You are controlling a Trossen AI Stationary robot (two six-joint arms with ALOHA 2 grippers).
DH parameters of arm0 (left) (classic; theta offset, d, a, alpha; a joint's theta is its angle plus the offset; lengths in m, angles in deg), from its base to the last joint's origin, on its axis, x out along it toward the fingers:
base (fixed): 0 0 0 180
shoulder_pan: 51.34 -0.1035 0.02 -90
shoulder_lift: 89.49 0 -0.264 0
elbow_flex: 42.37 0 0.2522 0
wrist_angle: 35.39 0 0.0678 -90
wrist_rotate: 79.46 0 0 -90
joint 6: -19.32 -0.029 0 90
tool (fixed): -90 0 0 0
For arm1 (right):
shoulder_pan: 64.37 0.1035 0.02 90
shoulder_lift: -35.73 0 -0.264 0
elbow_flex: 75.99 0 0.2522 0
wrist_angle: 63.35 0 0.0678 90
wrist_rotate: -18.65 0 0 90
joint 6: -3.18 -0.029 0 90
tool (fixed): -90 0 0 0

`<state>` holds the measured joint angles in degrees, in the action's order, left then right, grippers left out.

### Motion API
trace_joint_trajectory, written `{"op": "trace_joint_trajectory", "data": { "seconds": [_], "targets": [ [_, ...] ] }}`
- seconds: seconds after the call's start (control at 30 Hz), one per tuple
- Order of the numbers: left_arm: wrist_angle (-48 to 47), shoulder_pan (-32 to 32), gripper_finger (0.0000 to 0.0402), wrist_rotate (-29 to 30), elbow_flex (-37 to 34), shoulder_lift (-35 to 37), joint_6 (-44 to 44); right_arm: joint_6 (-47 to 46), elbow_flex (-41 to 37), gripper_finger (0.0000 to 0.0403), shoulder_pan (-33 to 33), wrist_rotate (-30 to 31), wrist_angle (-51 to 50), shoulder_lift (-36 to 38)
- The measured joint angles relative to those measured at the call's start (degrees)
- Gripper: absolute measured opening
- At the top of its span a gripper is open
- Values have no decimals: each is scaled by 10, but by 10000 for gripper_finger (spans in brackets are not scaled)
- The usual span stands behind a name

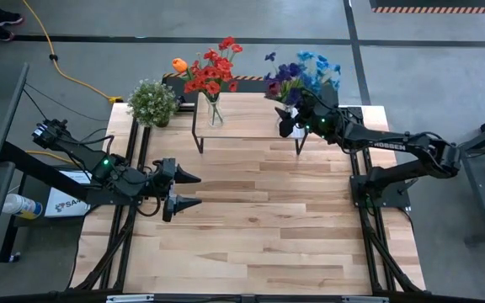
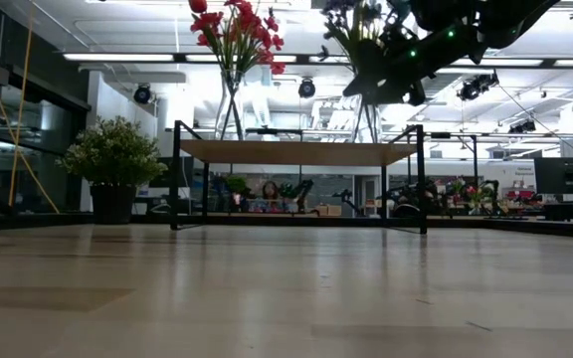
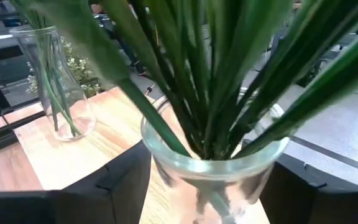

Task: Pick and place flowers into a vace then onto a shelf
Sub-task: Put the transparent vase with flowers on the shelf

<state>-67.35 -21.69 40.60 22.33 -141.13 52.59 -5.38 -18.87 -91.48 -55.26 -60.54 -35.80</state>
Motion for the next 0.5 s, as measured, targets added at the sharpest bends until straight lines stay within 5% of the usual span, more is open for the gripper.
{"op": "trace_joint_trajectory", "data": {
  "seconds": [0.5],
  "targets": [
    [0,0,381,-2,0,0,0,-2,0,255,-12,-68,0,0]
  ]
}}
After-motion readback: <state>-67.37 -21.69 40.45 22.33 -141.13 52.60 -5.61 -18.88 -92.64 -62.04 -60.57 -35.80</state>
